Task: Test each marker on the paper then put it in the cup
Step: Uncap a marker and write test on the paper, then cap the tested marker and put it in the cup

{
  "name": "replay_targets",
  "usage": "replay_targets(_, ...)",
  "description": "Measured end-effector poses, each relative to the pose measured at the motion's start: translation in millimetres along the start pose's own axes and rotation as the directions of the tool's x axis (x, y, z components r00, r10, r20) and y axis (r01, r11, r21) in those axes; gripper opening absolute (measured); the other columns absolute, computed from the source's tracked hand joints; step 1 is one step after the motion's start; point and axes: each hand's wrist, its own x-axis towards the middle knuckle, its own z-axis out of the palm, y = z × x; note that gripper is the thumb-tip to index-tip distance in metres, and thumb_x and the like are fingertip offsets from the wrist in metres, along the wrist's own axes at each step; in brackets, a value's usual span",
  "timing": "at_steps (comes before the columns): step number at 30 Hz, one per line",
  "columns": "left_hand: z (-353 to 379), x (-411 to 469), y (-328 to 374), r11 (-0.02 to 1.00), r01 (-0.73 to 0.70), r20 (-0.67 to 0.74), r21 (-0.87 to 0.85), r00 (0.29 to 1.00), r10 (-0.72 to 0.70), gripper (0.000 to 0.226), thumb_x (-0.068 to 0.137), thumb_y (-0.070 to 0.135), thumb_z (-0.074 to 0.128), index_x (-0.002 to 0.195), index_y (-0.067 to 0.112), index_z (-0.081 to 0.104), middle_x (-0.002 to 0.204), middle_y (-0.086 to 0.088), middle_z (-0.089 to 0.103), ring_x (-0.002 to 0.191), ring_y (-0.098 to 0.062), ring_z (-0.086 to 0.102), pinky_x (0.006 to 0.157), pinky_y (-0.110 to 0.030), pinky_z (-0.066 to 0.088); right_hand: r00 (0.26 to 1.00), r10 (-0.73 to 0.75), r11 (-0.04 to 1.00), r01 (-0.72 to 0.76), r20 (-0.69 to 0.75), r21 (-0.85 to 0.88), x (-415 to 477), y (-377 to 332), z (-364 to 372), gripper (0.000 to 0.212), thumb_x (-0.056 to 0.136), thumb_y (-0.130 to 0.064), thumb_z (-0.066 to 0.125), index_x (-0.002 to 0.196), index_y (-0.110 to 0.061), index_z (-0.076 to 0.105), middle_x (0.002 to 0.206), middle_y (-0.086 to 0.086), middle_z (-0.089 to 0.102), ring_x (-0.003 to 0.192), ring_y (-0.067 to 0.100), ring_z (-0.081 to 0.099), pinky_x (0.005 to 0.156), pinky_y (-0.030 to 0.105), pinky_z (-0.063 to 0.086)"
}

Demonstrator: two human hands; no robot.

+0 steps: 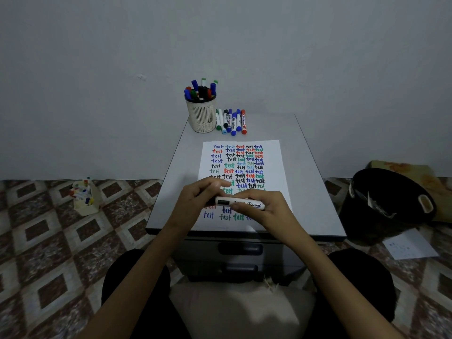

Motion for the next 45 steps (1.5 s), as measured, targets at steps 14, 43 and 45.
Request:
replay_targets(14, 9.6, 13.3, 11.1, 0.953, 0.252, 0.216, -0.167, 0.953, -0.214, 0.081, 0.091, 0.057, 0.009, 0.099, 0.001, 0.067, 0.097, -0.019, 0.069, 0.091, -0.024, 0.065, 0.080, -0.028, 0.051, 0.999, 0.034, 0.996, -0.035, 0.012, 0.088, -5.8, 3.8, 8.2, 0.015, 0.085, -0.021, 0.070, 0.099, -0.022, 0.075, 0.100, -0.017, 0.071, 0.105, 0.005, 0.061, 0.085, 0.020, 0.050)
replay_targets(43, -46.4, 55.6, -76.3, 0.706, -0.046, 0.002, 0.707, 0.998, 0.063, 0.050, 0.089, 0.055, 0.038, 0.130, 0.028, 0.047, 0.137, 0.010, 0.044, 0.127, -0.007, 0.037, 0.106, -0.035, 0.035, 0.949, -0.207, 0.930, 0.116, -0.237, -0.348, 212.1, -2.8, -44.5, 0.088, 0.088, -0.009, 0.067, 0.152, -0.032, 0.011, 0.072, 0.015, 0.065, 0.057, 0.021, 0.066, 0.057, 0.028, 0.058)
replay_targets(45, -44.7, 55.0, -75.9, 0.661, -0.052, 0.007, 0.748, 0.998, 0.070, 0.055, 0.089, 0.057, 0.036, 0.135, 0.027, 0.043, 0.144, 0.009, 0.037, 0.131, -0.003, 0.026, 0.110, -0.030, 0.022, 0.920, -0.299, 0.911, 0.195, -0.255, -0.365, 244.3, -12.7, -39.6, 0.090, 0.088, -0.007, 0.065, 0.153, -0.031, 0.008, 0.068, 0.017, 0.064, 0.054, 0.021, 0.064, 0.057, 0.028, 0.059)
